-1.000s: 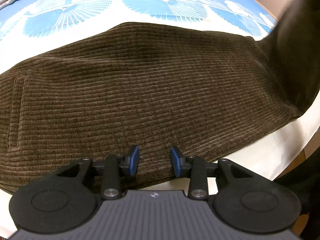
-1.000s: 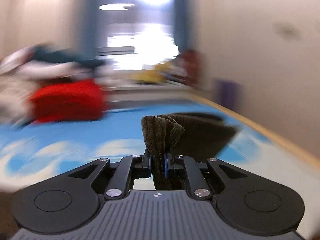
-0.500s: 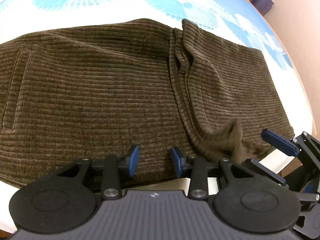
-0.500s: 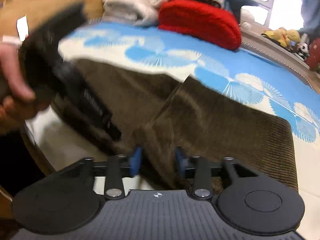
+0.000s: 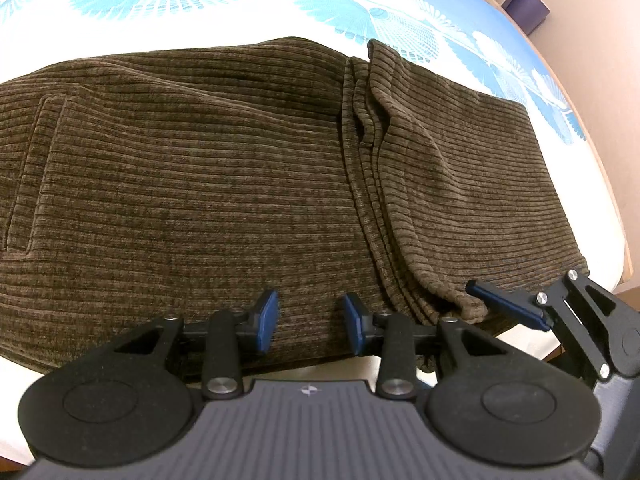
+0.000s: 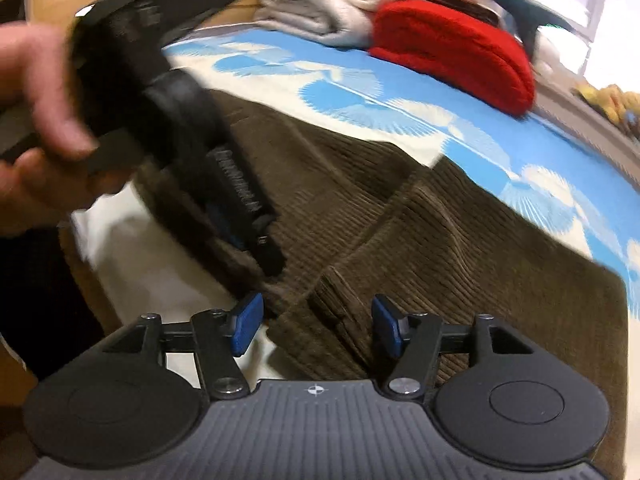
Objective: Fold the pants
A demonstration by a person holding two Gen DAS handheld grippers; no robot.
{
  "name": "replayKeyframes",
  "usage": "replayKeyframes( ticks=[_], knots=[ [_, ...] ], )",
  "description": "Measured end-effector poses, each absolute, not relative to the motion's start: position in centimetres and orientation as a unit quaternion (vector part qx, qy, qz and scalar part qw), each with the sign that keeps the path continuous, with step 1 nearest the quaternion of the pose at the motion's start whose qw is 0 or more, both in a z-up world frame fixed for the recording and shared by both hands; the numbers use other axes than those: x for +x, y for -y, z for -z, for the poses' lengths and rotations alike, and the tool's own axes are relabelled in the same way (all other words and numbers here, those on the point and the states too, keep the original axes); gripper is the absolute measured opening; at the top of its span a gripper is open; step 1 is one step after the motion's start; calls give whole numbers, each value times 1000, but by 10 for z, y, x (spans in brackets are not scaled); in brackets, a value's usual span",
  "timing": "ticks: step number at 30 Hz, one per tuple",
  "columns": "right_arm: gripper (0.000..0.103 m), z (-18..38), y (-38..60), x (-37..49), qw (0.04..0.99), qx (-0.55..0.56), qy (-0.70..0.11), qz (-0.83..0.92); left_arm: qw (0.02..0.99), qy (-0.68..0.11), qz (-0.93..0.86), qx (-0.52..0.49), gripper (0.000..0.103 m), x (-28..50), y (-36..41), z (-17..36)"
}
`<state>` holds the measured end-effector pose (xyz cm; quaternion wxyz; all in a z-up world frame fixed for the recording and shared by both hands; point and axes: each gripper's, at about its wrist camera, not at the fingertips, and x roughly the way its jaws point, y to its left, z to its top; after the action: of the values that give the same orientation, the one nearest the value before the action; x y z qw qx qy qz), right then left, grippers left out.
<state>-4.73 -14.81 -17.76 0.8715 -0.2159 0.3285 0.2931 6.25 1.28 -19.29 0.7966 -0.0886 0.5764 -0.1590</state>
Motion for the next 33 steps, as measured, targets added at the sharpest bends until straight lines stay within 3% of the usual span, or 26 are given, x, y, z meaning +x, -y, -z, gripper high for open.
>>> replayKeyframes(
  ticks=[4, 5, 7, 10, 15, 19, 22, 25, 33],
  knots=[
    [56, 190, 140, -51, 855, -300, -318, -280, 798, -576, 156, -86, 41, 63, -11, 193],
    [49, 191, 140, -50, 852, -301, -320, -284, 798, -577, 156, -85, 41, 63, -10, 193],
    [38, 183, 142, -46, 854, -289, -321, -289, 797, -577, 156, -87, 41, 64, -11, 193],
    [34, 144, 160, -33, 885, -220, -307, -274, 795, -578, 157, -94, 41, 65, -13, 194],
    [34, 59, 192, -14, 949, -111, -230, -185, 795, -578, 159, -94, 41, 66, -15, 194],
    [34, 45, 179, -26, 954, -100, -201, -200, 793, -579, 159, -101, 40, 66, -20, 194],
    [40, 97, 157, -31, 922, -125, -280, -235, 791, -581, 155, -113, 40, 67, -25, 193],
    [37, 142, 152, -28, 874, -138, -387, -259, 789, -582, 148, -129, 40, 67, -32, 191],
    [48, 89, 248, -15, 917, -31, -366, -156, 825, -527, 159, -131, 41, 65, -31, 165]
  ],
)
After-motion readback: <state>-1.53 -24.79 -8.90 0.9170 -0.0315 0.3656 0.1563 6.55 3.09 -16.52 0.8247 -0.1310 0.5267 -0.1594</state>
